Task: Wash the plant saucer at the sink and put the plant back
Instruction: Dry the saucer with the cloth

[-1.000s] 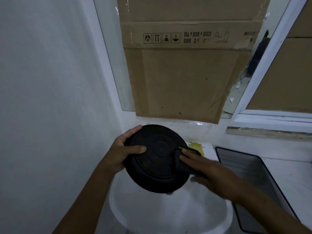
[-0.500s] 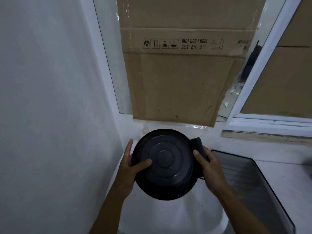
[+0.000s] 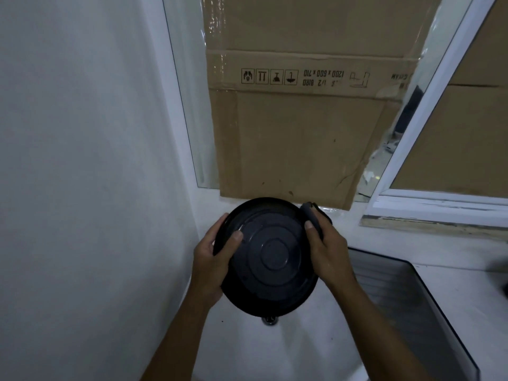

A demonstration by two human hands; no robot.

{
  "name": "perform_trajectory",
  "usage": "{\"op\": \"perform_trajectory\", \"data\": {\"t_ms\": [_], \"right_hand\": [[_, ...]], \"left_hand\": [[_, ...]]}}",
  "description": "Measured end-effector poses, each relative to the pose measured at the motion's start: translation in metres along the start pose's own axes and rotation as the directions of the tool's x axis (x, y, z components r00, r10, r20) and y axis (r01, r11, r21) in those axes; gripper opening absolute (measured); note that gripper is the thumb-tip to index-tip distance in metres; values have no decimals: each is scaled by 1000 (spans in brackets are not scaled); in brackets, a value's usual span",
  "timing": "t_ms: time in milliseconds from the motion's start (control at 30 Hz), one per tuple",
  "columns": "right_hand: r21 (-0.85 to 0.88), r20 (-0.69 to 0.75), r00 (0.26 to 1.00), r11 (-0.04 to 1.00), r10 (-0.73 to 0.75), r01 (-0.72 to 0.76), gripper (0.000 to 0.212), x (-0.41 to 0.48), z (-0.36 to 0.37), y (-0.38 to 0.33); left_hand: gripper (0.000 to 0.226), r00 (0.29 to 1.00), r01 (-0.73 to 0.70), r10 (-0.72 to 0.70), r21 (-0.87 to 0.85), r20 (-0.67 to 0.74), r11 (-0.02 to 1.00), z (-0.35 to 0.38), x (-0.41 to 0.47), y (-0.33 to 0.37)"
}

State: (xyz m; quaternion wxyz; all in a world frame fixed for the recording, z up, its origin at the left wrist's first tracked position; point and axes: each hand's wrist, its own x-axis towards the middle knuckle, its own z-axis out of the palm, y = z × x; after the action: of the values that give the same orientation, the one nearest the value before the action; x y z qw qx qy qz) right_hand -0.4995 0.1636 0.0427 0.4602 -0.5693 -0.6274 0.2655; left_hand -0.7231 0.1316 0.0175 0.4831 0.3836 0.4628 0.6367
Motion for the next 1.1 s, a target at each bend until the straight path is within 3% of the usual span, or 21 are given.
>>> {"op": "perform_trajectory", "data": {"t_ms": [100,200,267,400,467,567,633,667,733,833,900,967,1000,1033,1100], "right_hand": [[-28,-42,995,995,-92,91,39,0,12,-25],[-201,144,956,938,-256,281,40,-23,44,-40],[-290,265,921,888,-285,358,45,-48,66,-37],[-378,335,867,790,-369,482,47,-93,57,6],[-338,338,888,841,-311,423,49,-102,39,28],[-223,233,972,970,-41,94,51,-77,29,33],[-176,105,992,983,66,-47,52,-50,34,19],[-198,71,995,979,63,-48,50,-38,38,9],[-291,104,993,953,-55,83,49,-31,52,-7],[-315,303,918,883,-255,349,51,-60,71,-13],[-292,437,821,805,-368,517,51,-91,67,1],[-286,556,681,660,-476,695,52,-115,49,24],[-275,572,665,652,-480,707,54,-118,36,35],[-272,542,718,717,-437,642,55,-114,24,42],[-238,412,880,904,-236,354,53,-90,8,36]], "left_hand": [[60,999,-1,1,9,44,1000,5,3,4],[57,997,35,-38,37,71,999,15,-3,-5],[60,995,89,-89,-1,50,996,16,-11,-17],[63,982,169,-179,-140,-57,976,-1,-20,-31],[48,980,177,-187,-122,-74,977,-7,-20,-31],[35,983,175,-177,-47,-42,983,-5,-24,-32],[33,982,185,-186,-22,-22,982,2,-29,-34],[32,982,185,-186,-23,-18,982,5,-31,-33],[34,981,189,-190,-47,-31,981,9,-30,-28],[35,976,200,-207,-98,-68,975,5,-25,-23],[41,973,197,-208,-105,-102,975,-5,-23,-21],[54,972,194,-205,-97,-114,976,-15,-21,-20],[59,973,193,-202,-90,-110,977,-20,-21,-20],[61,975,189,-196,-77,-100,979,-23,-21,-21],[59,982,176,-178,-38,-69,984,-24,-23,-23]]}}
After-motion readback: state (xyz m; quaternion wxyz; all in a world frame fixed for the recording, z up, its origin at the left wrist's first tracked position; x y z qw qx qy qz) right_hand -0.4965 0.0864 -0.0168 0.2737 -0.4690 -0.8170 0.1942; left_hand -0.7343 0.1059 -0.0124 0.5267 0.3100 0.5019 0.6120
